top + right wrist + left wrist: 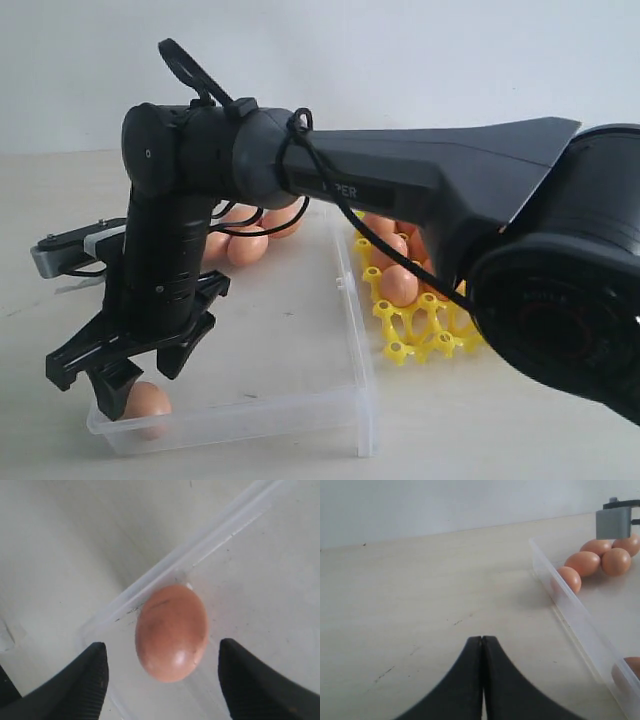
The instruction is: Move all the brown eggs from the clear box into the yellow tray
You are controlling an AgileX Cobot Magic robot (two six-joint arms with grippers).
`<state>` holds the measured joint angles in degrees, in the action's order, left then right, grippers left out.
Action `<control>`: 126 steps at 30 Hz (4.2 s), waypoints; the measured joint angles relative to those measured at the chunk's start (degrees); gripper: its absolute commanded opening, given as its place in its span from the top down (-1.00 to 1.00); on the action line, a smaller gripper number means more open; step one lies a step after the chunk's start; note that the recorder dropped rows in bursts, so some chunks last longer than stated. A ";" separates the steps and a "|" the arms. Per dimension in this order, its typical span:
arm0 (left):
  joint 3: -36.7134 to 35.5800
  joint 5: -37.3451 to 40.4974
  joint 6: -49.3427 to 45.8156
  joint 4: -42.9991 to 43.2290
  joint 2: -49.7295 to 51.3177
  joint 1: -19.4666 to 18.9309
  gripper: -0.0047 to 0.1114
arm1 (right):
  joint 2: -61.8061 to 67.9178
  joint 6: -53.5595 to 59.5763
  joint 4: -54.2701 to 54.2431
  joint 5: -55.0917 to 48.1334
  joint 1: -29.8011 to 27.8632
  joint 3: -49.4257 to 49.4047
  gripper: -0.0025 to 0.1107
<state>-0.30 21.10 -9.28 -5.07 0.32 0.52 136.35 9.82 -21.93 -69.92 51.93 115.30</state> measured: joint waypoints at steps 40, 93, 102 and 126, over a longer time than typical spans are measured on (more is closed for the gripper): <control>0.00 0.00 0.00 0.00 0.00 0.00 0.92 | -45.96 -9.82 21.24 64.48 -17.75 -58.70 0.96; 0.00 0.00 0.00 0.00 0.00 0.00 0.92 | -46.88 -14.69 31.75 92.85 -37.86 -81.60 0.90; 0.00 0.00 0.00 0.00 0.00 0.00 0.92 | -48.06 -16.19 33.46 51.55 -24.76 -47.34 0.96; 0.00 0.00 0.00 0.00 0.00 0.00 0.92 | -8.02 -49.89 11.46 26.94 -16.68 -12.44 -0.16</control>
<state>-0.30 21.10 -9.28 -5.07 0.32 0.52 128.32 -40.07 -10.47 -42.98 35.25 102.86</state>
